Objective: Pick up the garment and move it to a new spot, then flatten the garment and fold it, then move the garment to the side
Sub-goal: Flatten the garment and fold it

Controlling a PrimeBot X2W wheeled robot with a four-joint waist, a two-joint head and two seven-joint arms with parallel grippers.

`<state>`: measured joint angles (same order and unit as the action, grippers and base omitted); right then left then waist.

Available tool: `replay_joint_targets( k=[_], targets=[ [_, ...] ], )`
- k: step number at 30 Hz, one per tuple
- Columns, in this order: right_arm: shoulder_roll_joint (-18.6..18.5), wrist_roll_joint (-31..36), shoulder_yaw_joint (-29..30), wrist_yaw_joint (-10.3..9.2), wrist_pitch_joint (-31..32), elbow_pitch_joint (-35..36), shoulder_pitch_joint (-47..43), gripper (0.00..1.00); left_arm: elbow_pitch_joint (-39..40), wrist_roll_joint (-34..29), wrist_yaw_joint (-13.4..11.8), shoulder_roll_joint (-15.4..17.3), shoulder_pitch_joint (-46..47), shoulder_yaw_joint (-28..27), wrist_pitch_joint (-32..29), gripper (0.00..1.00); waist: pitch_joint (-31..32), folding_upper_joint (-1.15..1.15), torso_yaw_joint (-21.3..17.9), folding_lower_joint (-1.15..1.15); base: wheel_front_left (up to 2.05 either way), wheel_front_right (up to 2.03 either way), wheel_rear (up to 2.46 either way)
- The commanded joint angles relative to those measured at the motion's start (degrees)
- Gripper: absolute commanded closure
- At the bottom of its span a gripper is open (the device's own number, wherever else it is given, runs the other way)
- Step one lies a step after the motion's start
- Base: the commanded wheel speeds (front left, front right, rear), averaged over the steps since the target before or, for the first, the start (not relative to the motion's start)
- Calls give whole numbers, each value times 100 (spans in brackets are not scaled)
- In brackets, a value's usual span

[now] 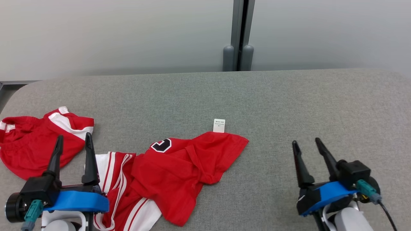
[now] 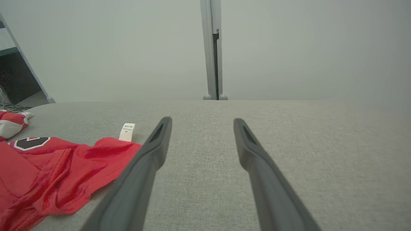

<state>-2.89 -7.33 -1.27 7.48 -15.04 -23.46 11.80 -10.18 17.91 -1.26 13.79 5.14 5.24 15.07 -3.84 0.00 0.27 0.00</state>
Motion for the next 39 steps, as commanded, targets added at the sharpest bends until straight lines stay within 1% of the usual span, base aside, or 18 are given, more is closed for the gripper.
replay_joint_targets(
  k=[1,6,7,8,10,13,16,18,19,24,27,33,34,35,36,37,39],
  targets=[
    [0,-76,-275,2,-22,-37,89,0,-41,-96,78,-59,109,-104,15,0,-12,0,10,0,0,0,0],
    [-3,-310,-1242,3,-22,-183,256,0,-122,-267,230,-213,126,-300,15,0,-42,0,79,0,0,0,0],
    [-3,-310,-1242,3,-22,-183,256,0,-122,-267,230,-213,126,-300,15,0,-42,0,79,0,0,0,0],
    [-3,-413,-1659,2,-22,-284,358,0,-145,-332,293,-284,141,-356,15,0,-54,0,133,0,0,0,0],
    [-6,-492,-2083,2,-22,-427,474,0,-165,-390,359,-346,147,-407,15,0,-66,0,193,0,0,0,0],
    [-9,-651,-2628,2,-22,-677,732,0,-213,-456,459,-451,179,-450,15,0,-89,0,302,0,0,0,0],
    [-9,-833,-3049,2,-16,-1005,976,0,-264,-541,536,-531,224,-501,15,0,-113,0,429,0,0,0,0],
    [-10,-960,-3271,2,-14,-1262,1161,0,-297,-586,587,-591,248,-510,15,0,-129,0,521,0,0,0,0],
    [-10,-960,-3271,2,-14,-1262,1161,0,-297,-586,587,-591,248,-510,15,0,-129,0,521,0,0,0,0],
    [-9,-1249,-3726,2,22,-1956,1480,0,-345,-688,676,-702,335,-531,15,0,-167,0,742,0,0,0,0],
    [-10,-1400,-3873,2,54,-2372,1614,0,-376,-724,724,-762,368,-528,15,0,-183,0,864,0,0,0,0],
    [-8,-1804,-4179,2,16,-2808,1745,0,-442,-784,792,-807,422,-556,15,0,-180,0,1007,0,0,0,0],
    [-7,-1881,-4204,2,15,-2860,1761,19,-452,-787,799,-812,425,-559,15,0,-175,0,1025,0,0,0,0],
    [-10,-1938,-4223,2,15,-2898,1792,64,-457,-791,811,-816,425,-564,15,0,-175,0,1035,0,0,0,0],
    [-9,-2005,-4238,2,11,-2933,1820,76,-460,-801,820,-824,428,-568,15,0,-178,0,1043,0,0,0,0],
    [-7,-2066,-4266,2,7,-2986,1834,100,-461,-811,828,-831,431,-574,15,0,-182,0,1049,0,0,0,0],
    [-7,-2200,-4301,2,-7,-3031,1877,100,-468,-835,832,-843,437,-581,15,0,-189,0,1055,0,0,0,0]
  ],
)
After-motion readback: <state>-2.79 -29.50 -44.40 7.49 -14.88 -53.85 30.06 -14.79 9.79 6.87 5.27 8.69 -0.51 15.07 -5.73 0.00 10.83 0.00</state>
